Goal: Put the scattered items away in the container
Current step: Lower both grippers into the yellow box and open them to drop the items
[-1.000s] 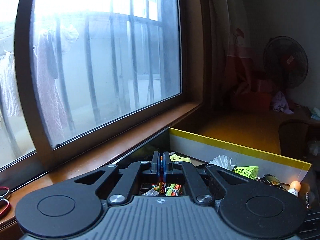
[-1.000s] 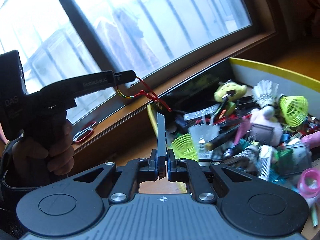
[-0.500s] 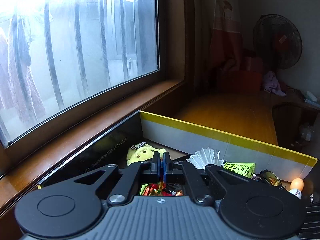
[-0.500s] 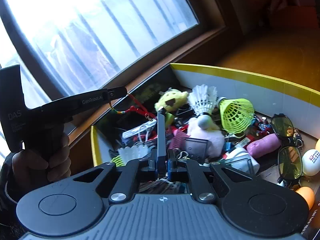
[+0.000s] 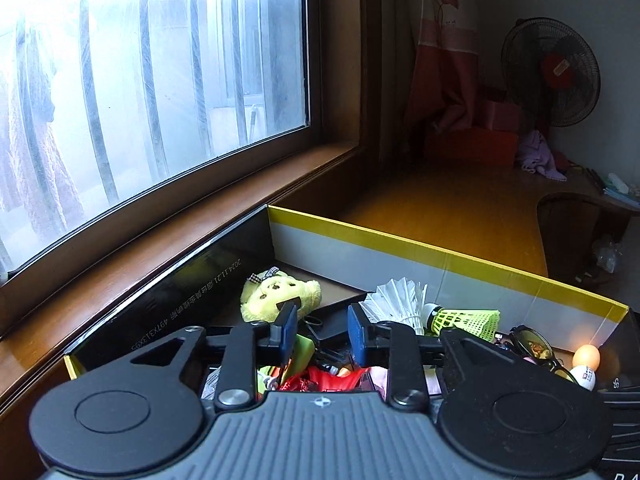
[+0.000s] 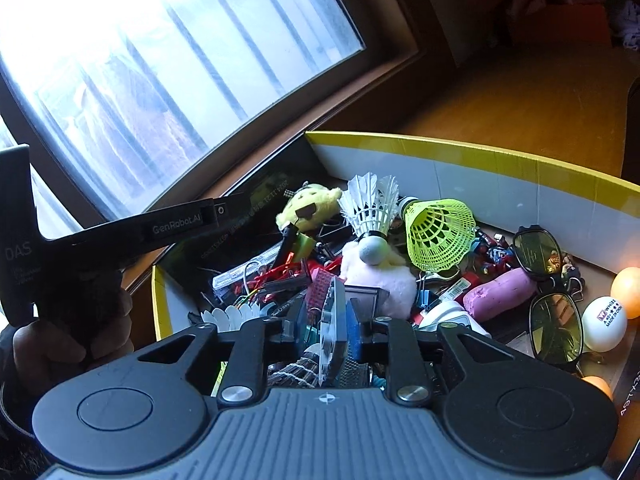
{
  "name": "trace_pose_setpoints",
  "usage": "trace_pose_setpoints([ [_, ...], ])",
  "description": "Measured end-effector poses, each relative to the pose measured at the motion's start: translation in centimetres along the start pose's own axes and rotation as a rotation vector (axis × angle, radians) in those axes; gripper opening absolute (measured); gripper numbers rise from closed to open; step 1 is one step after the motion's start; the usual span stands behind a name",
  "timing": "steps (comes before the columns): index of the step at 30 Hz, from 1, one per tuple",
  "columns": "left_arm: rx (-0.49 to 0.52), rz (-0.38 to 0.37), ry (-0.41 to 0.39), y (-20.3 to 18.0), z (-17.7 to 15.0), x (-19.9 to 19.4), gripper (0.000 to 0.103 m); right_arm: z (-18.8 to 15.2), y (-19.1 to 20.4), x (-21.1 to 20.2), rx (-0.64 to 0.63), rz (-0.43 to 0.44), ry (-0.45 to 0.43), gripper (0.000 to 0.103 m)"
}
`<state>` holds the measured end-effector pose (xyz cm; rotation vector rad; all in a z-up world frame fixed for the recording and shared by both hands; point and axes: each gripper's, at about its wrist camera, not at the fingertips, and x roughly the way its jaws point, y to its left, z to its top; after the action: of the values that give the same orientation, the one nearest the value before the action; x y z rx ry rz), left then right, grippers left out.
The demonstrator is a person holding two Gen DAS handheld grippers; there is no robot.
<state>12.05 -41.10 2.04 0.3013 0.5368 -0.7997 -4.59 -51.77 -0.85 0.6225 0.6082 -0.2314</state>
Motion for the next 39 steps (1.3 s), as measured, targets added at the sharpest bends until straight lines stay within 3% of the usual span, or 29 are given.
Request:
trace_pose_setpoints([
  [3,-0.010,0.002,-0.009,-0.1,-0.4,-1.5,0.043,-0.2,0.2,-0.7,-0.002,-0.005,-0.011,0.031],
  [22,-0.052,0.013,-0.025,-0.1,-3.1,-8.6,0.063,-2.7,2.1,-4.4,-0.027,-0.031,-0.066,0.052],
  [27,-0.071,0.023,-0.034,0.5,-3.9,-10.2,0.075,-3.3,2.9,-4.8,-0.037,-0.041,-0.071,0.060],
  [34,-0.125,0.094,-0.034,2.7,-7.0,-13.8,0.083,-4.5,5.2,-5.3,-0.112,-0.056,-0.096,0.072],
  [39,-0.203,0.205,-0.013,6.3,-10.4,-17.6,0.086,-5.6,8.7,-4.8,-0.217,-0.008,-0.086,0.079],
])
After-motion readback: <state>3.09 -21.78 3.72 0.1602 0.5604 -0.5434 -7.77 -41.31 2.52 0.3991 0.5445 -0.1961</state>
